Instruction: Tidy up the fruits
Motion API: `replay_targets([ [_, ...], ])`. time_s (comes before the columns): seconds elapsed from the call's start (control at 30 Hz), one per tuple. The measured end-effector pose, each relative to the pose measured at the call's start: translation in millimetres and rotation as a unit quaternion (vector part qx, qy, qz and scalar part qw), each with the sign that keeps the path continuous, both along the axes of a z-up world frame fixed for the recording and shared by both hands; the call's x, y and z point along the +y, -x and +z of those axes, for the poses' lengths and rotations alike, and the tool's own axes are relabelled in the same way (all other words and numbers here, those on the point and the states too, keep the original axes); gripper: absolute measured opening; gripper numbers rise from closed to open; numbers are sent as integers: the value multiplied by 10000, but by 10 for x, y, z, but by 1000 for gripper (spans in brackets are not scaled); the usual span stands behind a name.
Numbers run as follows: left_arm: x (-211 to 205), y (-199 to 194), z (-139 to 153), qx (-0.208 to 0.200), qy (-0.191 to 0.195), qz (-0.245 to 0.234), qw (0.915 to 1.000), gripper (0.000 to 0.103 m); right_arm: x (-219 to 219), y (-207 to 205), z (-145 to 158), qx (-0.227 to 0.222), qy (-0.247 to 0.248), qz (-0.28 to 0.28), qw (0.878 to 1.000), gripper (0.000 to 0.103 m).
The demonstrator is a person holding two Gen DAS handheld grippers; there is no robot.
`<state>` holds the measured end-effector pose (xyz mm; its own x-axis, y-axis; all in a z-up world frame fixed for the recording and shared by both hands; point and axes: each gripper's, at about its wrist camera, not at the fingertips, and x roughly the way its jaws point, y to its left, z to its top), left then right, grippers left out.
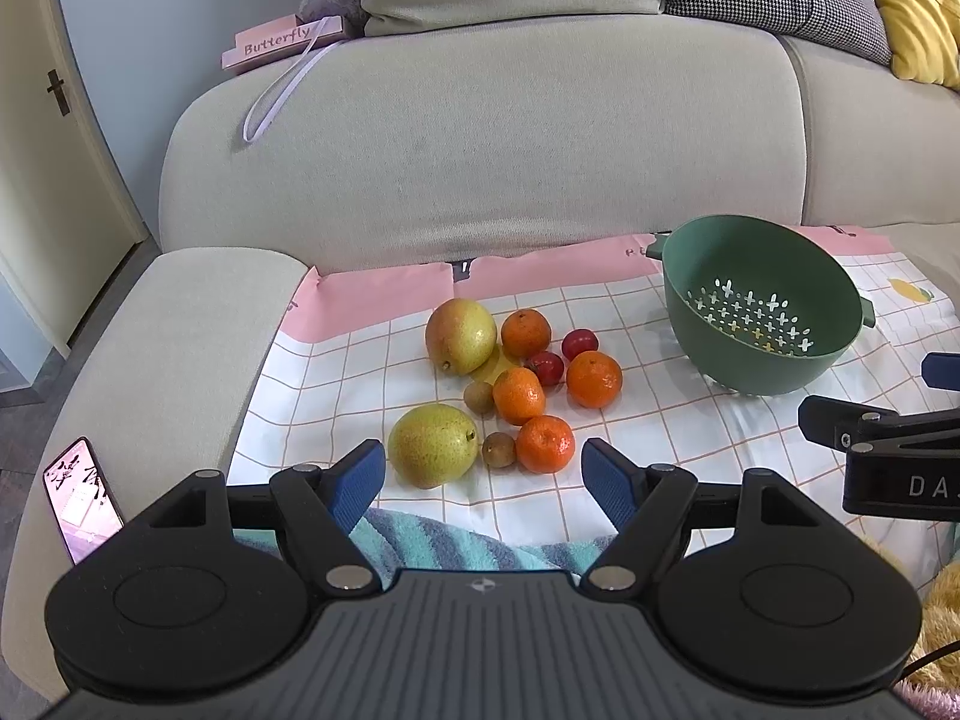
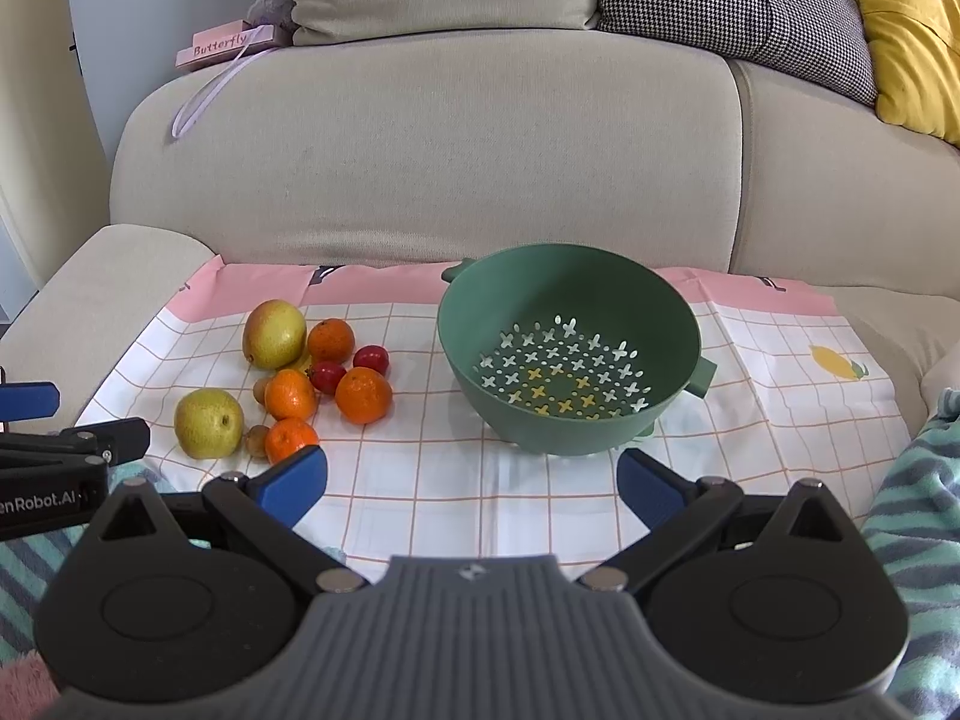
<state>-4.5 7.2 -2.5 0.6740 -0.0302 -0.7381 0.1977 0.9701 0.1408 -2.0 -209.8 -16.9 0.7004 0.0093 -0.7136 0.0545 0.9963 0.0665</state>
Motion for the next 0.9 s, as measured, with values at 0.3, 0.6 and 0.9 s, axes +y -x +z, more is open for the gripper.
replay_targets([
  [0.3, 3, -4, 3, 5, 3, 0, 10000, 88, 9, 7, -8, 24, -7, 6, 10000, 99],
  [0.6, 4, -10, 9, 8, 1, -2, 10000, 88, 11, -10, -7, 40, -11, 1, 10000, 99],
  [0.9, 15, -2, -5, 12, 2, 5, 10000, 88, 14, -13, -17, 52, -9, 12, 10000, 99],
])
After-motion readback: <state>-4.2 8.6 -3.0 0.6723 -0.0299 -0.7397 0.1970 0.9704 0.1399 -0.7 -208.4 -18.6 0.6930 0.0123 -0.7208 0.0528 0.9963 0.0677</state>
